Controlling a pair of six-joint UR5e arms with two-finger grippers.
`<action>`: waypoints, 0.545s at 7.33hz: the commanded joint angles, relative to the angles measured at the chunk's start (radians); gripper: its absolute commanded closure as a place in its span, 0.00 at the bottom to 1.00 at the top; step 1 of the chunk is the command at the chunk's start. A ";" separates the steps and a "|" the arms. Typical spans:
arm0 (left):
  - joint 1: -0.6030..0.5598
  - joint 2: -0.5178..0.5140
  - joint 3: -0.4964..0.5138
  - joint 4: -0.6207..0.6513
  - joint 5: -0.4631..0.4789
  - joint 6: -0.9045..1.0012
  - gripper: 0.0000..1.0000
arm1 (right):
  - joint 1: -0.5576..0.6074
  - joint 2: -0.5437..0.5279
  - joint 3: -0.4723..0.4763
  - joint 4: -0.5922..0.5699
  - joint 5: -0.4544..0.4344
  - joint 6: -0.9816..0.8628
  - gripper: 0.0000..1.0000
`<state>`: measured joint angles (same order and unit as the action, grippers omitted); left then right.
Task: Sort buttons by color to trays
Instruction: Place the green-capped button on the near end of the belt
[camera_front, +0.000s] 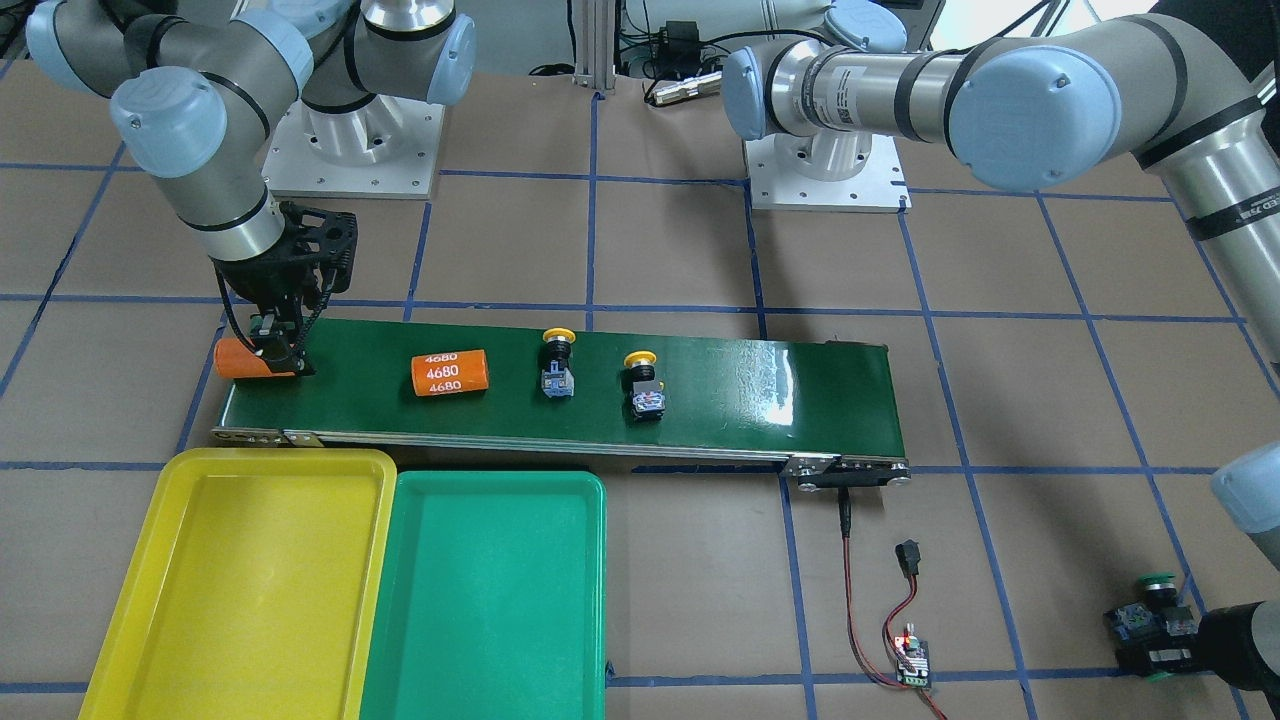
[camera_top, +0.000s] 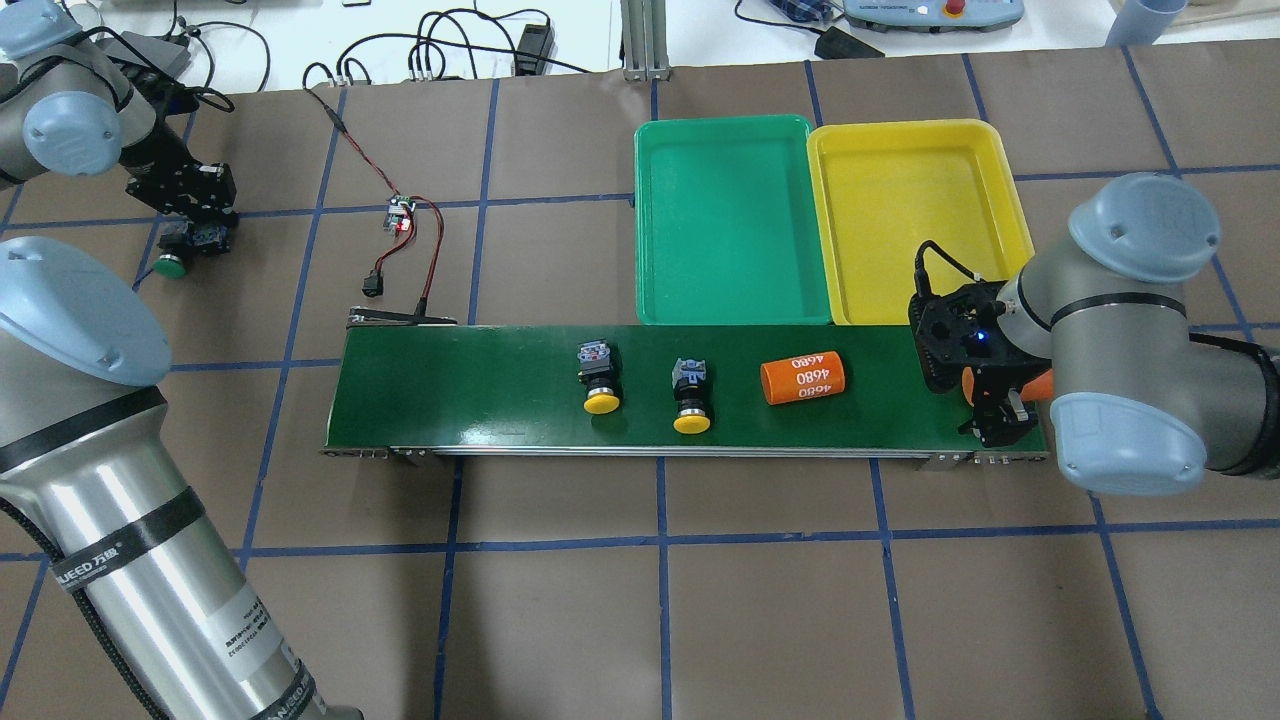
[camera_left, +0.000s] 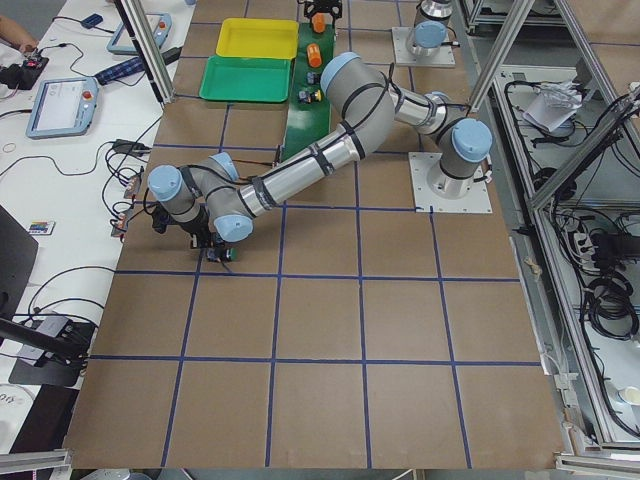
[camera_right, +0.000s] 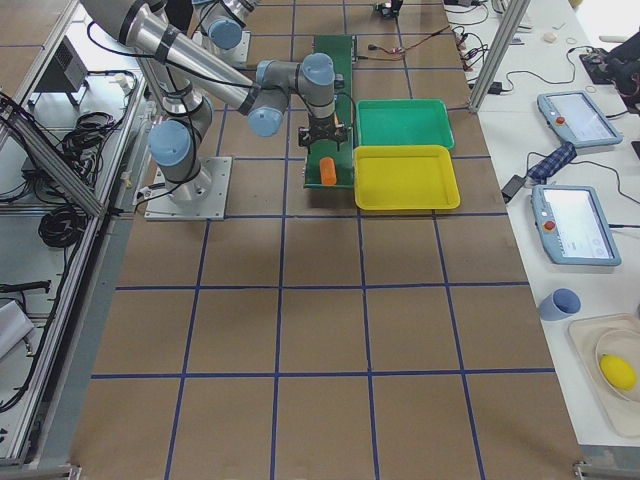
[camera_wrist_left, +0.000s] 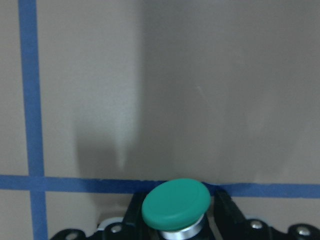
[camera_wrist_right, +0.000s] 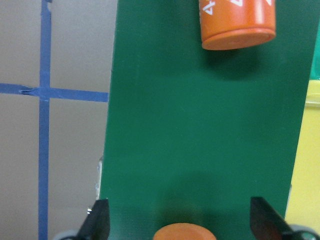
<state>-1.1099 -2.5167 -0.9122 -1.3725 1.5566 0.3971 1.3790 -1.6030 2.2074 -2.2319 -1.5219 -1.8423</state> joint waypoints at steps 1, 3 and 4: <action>-0.059 0.079 -0.017 -0.111 0.005 -0.049 1.00 | 0.000 0.000 0.000 0.000 0.000 0.000 0.00; -0.091 0.152 -0.056 -0.185 -0.001 -0.102 1.00 | 0.000 0.000 0.000 0.000 0.000 0.000 0.00; -0.144 0.245 -0.091 -0.350 -0.024 -0.182 1.00 | 0.000 0.000 0.000 0.000 0.000 0.000 0.00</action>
<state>-1.2037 -2.3670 -0.9670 -1.5684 1.5527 0.2947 1.3791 -1.6030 2.2074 -2.2319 -1.5221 -1.8423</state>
